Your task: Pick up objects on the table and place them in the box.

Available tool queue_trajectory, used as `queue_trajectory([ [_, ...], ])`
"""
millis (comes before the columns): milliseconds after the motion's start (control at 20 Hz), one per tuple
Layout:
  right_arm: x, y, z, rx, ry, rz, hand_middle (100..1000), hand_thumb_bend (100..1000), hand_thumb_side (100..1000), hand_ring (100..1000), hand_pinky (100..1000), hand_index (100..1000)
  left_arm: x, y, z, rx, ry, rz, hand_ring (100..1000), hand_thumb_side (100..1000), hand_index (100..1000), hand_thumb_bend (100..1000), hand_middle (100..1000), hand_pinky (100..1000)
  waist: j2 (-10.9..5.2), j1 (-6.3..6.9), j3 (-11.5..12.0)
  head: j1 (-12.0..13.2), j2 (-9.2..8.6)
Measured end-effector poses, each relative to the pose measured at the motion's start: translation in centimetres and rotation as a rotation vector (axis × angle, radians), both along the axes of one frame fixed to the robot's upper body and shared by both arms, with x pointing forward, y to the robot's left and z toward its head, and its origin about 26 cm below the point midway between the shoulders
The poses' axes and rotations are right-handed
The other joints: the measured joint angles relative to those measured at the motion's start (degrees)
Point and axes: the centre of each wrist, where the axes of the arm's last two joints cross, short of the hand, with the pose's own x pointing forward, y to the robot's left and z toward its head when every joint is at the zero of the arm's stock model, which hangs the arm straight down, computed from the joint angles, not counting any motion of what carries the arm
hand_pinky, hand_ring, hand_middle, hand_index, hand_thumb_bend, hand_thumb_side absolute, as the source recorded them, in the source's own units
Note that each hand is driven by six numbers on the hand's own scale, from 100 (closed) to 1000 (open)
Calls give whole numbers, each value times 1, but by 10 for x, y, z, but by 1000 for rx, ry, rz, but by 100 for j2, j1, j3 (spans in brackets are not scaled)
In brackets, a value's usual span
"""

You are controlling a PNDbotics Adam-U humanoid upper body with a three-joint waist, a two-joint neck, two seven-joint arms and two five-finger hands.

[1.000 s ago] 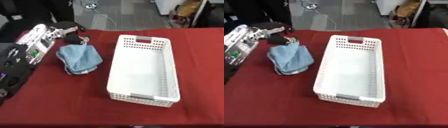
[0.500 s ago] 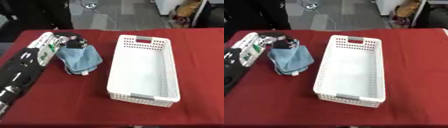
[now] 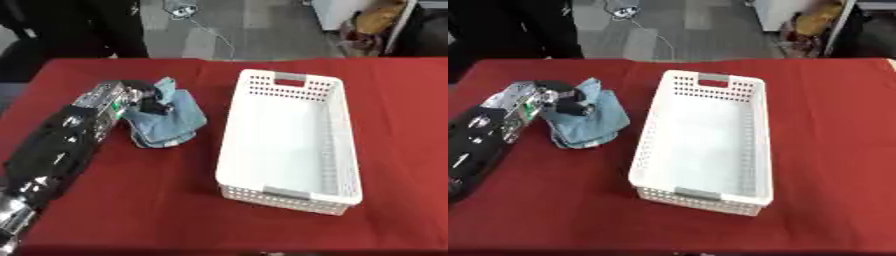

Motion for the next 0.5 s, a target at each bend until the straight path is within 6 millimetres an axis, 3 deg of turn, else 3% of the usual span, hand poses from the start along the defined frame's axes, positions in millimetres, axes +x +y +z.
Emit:
queue_trajectory([
  [50,0,0,0,0,0,0,880,100,942,945,808,1000,0,-1,0,18,10,-8,891,1000,972,673,876,894,0,0,0,0,0],
  [350,0,0,0,-1,0,1,881,100,942,945,809,1000,0,-17,6,186,51,-87,919,1000,976,899,872,943,0,0,0,2,0],
  [500,0,0,0,-2,2,3,881,100,942,945,809,1000,0,-30,9,273,65,-140,917,1000,975,870,871,943,0,0,0,5,0],
])
